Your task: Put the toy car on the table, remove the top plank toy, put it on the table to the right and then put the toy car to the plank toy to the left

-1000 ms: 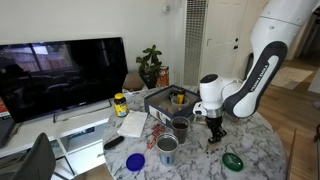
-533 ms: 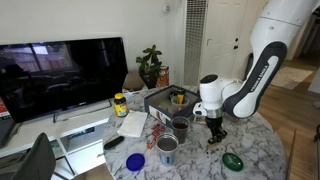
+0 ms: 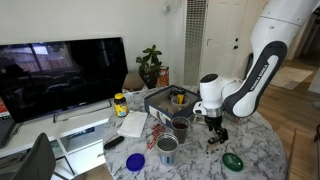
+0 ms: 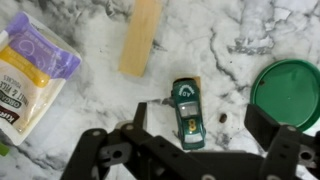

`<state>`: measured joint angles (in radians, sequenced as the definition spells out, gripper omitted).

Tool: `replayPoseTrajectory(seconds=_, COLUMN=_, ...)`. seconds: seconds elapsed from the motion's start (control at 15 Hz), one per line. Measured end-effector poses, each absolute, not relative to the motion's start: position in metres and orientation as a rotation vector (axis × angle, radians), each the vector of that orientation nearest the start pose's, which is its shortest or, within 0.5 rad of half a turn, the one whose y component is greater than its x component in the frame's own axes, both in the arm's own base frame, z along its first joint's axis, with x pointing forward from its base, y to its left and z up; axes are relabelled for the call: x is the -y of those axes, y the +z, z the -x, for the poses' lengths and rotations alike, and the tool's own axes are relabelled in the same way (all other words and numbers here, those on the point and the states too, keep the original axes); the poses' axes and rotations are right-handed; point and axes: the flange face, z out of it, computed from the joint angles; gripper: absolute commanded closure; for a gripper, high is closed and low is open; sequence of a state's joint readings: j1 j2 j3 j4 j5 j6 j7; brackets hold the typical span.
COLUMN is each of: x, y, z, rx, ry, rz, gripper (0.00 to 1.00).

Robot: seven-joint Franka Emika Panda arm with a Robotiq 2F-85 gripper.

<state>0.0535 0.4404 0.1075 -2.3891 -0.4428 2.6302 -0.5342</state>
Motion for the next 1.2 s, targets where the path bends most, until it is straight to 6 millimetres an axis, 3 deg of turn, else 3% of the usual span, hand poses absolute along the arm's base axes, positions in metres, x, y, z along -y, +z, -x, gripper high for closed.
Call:
replayPoseTrajectory(seconds=0.27, x=-0.074, y=0.154, z=-0.470, rx=1.427, ry=0.234, rz=2.849, gripper=0.00)
replayPoseTrajectory(seconds=0.73, x=-0.052, y=0.257, z=-0.481, rx=0.830, ry=-0.062, rz=2.941, gripper=0.00)
replayPoseTrajectory(seconds=0.93, x=-0.049, y=0.293, z=-0.482, rx=0.678, ry=-0.138, rz=2.949, gripper=0.00)
replayPoseTrajectory(seconds=1.2, x=-0.047, y=0.321, z=-0.475, rx=0.537, ry=-0.116, rz=2.968, gripper=0.00)
